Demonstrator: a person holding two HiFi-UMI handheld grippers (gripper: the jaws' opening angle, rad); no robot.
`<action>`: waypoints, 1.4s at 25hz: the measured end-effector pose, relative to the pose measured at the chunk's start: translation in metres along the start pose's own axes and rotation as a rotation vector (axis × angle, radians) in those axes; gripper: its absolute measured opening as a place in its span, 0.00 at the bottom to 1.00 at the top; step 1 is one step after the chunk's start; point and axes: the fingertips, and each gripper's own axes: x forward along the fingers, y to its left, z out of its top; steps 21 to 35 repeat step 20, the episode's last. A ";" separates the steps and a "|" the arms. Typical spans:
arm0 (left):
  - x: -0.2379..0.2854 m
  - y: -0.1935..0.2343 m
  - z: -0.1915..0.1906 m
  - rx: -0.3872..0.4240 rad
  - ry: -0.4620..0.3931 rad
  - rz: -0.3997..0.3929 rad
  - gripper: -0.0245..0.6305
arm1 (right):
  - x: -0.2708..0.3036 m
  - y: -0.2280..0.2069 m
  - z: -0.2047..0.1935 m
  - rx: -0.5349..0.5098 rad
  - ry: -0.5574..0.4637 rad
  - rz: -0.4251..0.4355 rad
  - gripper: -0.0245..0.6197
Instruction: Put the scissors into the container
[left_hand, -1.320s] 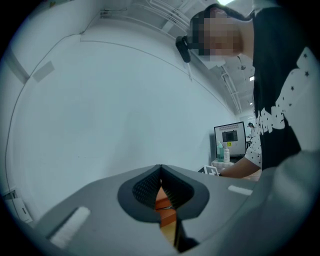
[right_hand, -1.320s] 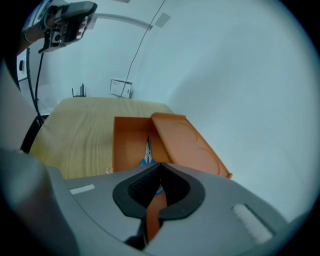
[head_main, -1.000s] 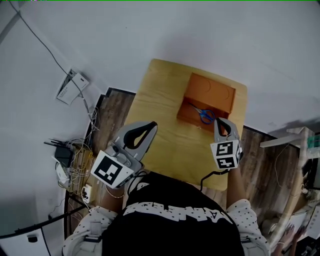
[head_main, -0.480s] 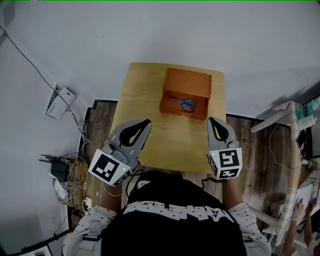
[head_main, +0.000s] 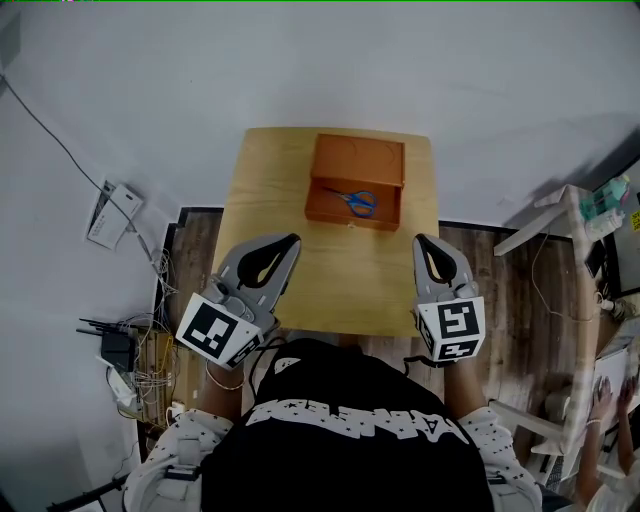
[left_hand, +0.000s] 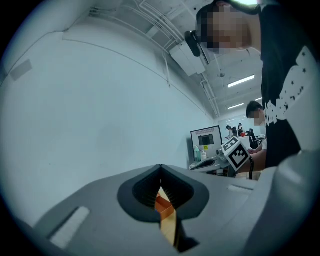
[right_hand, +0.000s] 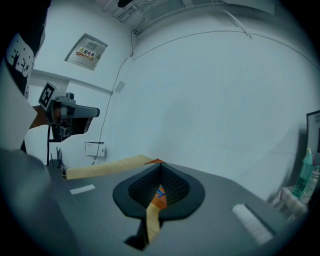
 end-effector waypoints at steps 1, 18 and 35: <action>0.000 0.000 0.000 0.000 0.001 -0.001 0.04 | -0.001 0.000 0.001 -0.001 -0.001 0.000 0.06; 0.002 0.003 -0.001 -0.004 0.012 0.009 0.04 | 0.008 0.006 0.005 -0.022 0.001 0.035 0.06; 0.003 0.005 -0.001 -0.004 0.011 0.010 0.04 | 0.010 0.006 0.002 -0.025 0.011 0.041 0.06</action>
